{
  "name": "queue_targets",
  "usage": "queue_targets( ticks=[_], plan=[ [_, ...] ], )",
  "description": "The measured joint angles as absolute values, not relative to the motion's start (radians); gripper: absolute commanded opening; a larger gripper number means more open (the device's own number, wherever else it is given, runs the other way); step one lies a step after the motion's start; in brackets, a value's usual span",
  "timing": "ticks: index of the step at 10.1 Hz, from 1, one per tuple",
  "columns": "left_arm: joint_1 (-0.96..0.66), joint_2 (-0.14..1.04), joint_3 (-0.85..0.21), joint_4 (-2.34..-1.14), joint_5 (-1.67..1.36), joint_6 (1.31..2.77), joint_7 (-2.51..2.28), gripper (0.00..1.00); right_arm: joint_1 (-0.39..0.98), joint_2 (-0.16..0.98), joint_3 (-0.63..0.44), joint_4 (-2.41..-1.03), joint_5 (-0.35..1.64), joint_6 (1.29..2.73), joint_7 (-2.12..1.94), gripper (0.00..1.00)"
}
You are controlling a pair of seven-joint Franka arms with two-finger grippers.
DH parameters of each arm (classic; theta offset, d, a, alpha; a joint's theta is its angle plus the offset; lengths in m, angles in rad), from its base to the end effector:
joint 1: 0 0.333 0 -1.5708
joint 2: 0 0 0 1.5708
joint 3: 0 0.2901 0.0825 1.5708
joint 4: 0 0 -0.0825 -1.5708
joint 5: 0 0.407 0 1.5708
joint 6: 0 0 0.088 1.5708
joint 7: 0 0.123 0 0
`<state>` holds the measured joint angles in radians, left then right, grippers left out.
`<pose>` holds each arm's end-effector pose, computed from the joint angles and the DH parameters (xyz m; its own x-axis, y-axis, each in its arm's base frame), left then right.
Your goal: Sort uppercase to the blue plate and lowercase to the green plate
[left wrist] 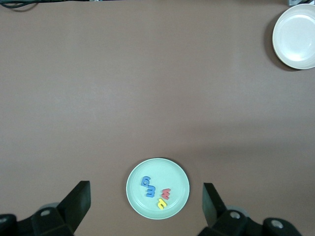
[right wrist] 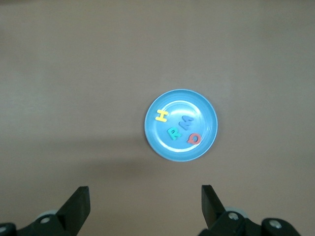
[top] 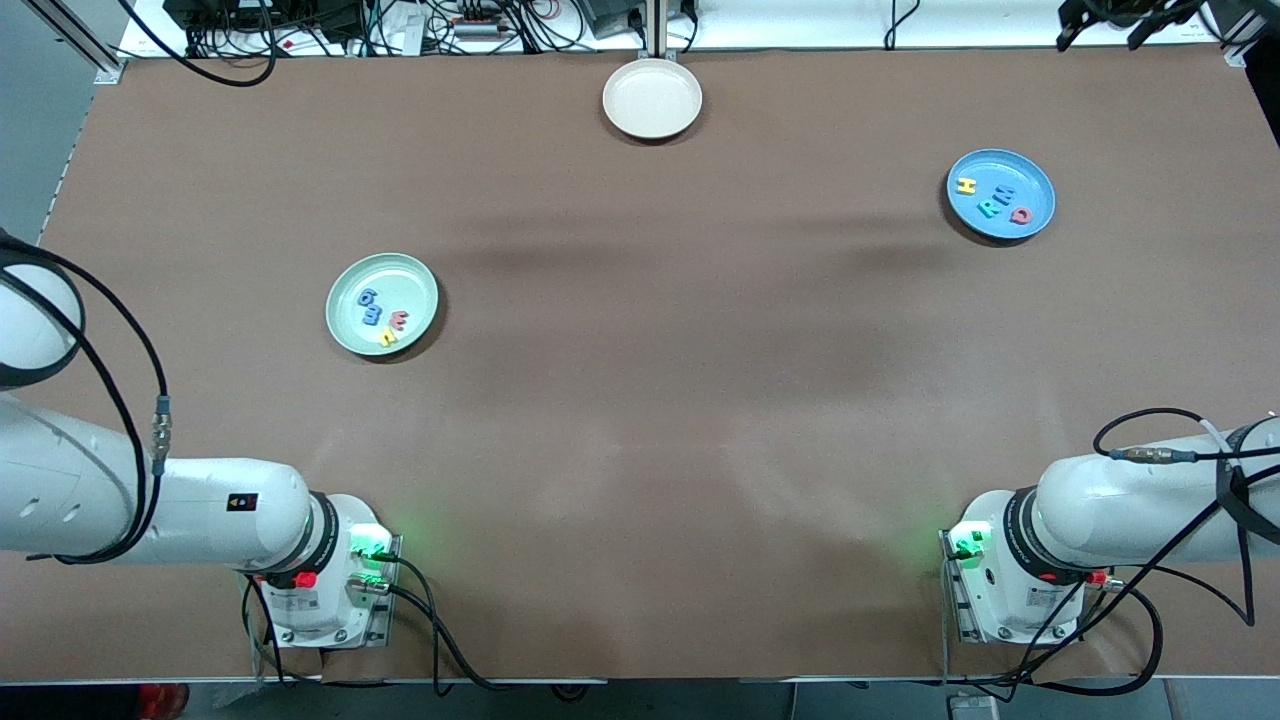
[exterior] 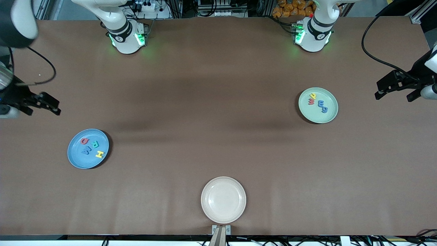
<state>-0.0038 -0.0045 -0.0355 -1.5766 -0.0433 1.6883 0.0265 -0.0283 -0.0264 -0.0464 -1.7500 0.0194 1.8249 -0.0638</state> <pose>0.5893 -0.0281 0.5936 0.9913 -0.0604 0.1169 -0.0655 -0.9971 0.0400 0.5881 -0.0424 0.5313 0.9946 -0.0155 0.1021 -0.0142 -0.9998 -0.0139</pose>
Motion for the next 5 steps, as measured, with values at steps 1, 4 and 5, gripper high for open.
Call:
queue_targets(
  ticks=[1, 4, 5],
  plan=[
    [-0.003, -0.005, -0.035, -1.575, -0.043, 1.688, 0.026, 1.0, -0.025, -0.03, -0.046, -1.68, 0.026, 1.736, -0.064, 1.0],
    [-0.002, -0.006, -0.036, -1.574, -0.043, 1.688, 0.026, 1.0, -0.019, -0.039, -0.047, -1.499, 0.028, 1.532, -0.064, 1.0],
    [-0.002, -0.006, -0.036, -1.574, -0.043, 1.688, 0.026, 1.0, -0.019, -0.039, -0.047, -1.477, 0.028, 1.516, -0.064, 1.0]
  ],
)
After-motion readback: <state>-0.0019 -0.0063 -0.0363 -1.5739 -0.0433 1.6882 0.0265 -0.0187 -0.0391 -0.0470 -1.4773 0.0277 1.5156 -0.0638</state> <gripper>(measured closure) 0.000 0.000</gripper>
